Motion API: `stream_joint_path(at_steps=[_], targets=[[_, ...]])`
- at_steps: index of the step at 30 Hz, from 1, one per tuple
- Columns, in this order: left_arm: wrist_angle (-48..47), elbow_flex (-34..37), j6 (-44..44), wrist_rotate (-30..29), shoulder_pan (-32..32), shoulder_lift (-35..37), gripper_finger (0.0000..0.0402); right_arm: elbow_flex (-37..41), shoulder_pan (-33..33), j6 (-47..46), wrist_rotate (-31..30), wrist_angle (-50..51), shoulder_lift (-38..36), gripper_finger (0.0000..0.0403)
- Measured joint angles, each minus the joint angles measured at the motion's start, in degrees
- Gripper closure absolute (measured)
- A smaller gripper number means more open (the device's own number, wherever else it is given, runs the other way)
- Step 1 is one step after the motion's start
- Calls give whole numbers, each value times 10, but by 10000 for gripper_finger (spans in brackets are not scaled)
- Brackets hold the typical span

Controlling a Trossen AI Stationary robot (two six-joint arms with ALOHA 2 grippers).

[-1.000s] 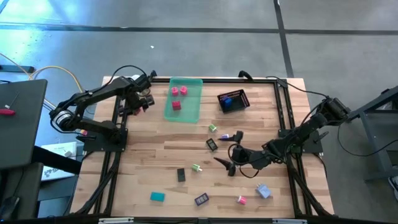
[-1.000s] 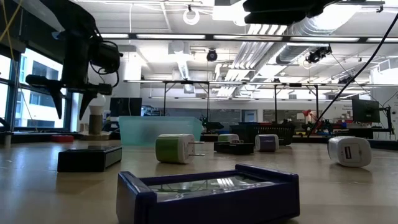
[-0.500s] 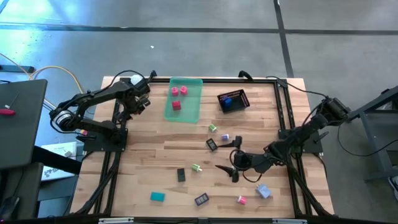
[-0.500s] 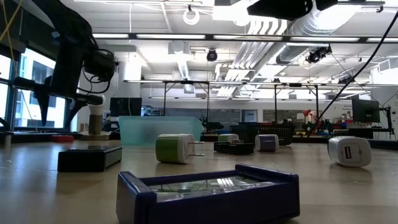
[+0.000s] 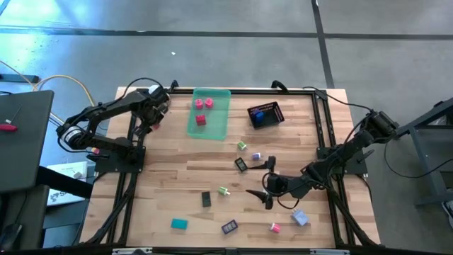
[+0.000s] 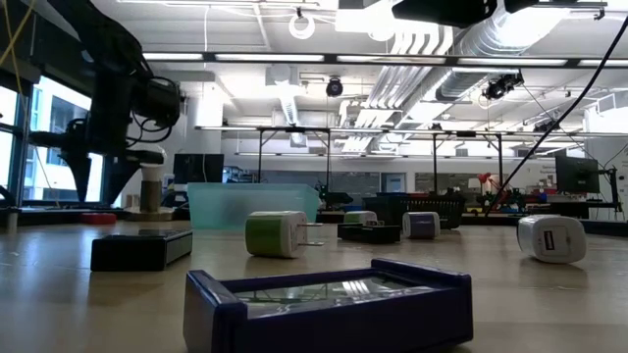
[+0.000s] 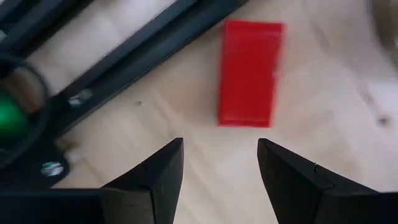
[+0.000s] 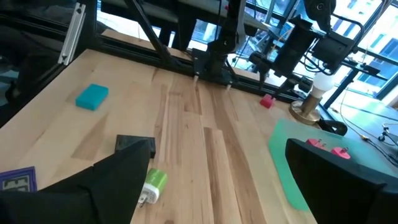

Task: Pick & Place Office items
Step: Put the red digital clock into the black bin

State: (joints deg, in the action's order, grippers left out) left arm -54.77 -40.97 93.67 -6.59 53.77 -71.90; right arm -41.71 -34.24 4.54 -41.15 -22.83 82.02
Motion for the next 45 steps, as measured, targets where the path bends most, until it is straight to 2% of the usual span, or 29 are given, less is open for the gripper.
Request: stream_joint_path(at_steps=[8, 26, 33, 37, 45], targets=[[33, 0, -41, -35, 9, 0, 206, 0, 0, 0, 0, 0, 0, 38], [39, 10, 2, -51, 9, -1, 206, 0, 0, 0, 0, 0, 0, 38], [53, 10, 2, -51, 9, -1, 206, 0, 0, 0, 0, 0, 0, 38], [54, 10, -38, -50, 9, -1, 206, 0, 0, 0, 0, 0, 0, 38], [56, 10, -38, -8, 9, -1, 206, 0, 0, 0, 0, 0, 0, 38]])
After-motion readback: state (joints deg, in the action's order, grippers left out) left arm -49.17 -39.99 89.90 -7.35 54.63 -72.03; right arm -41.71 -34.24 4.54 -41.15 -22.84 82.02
